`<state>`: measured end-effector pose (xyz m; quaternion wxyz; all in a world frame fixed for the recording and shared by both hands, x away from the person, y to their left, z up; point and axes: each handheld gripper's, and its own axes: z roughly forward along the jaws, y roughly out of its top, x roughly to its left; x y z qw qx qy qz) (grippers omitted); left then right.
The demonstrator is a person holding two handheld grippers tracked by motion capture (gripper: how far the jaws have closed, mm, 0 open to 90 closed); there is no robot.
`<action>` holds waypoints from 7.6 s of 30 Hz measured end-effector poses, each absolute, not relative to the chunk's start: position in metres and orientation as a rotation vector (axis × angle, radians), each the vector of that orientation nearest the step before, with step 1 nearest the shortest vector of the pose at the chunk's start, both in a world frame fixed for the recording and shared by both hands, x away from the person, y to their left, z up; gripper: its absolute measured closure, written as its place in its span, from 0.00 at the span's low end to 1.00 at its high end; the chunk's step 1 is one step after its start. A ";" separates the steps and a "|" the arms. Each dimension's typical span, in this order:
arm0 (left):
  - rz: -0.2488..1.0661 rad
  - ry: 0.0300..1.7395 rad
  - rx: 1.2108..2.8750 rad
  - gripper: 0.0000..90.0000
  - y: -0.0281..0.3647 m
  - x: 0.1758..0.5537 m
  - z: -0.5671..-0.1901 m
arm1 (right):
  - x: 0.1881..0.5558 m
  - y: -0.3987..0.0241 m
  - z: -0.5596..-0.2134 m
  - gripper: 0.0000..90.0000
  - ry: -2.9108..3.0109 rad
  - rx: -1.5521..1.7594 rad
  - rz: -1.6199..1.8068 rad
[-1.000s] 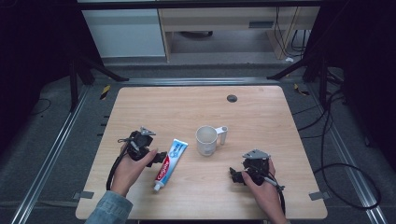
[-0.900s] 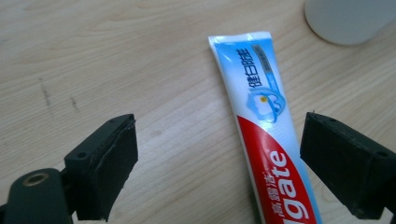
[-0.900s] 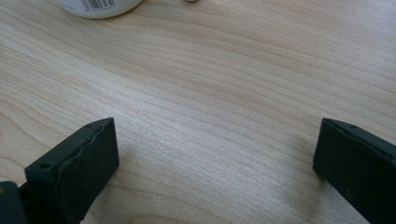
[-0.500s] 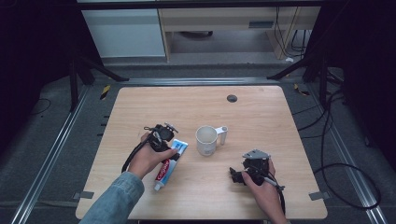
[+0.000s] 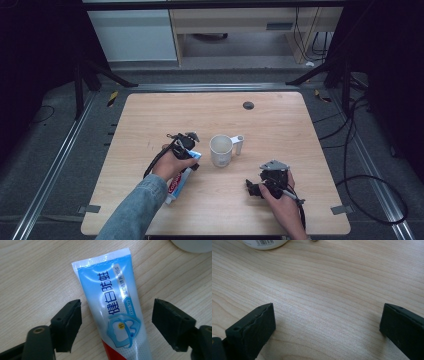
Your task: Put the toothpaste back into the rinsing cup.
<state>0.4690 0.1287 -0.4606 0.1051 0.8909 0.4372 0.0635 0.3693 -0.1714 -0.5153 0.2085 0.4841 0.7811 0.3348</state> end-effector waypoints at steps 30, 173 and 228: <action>0.179 1.192 2.655 0.74 0.134 0.467 -0.460 | 0.369 -0.171 -0.515 0.00 2.174 1.348 0.929; 0.664 0.921 1.933 0.80 0.097 0.429 -0.289 | 0.369 -0.172 -0.515 0.00 2.176 1.345 0.927; 0.669 0.893 1.768 0.80 0.067 0.416 -0.293 | 0.369 -0.171 -0.515 0.00 2.175 1.349 0.931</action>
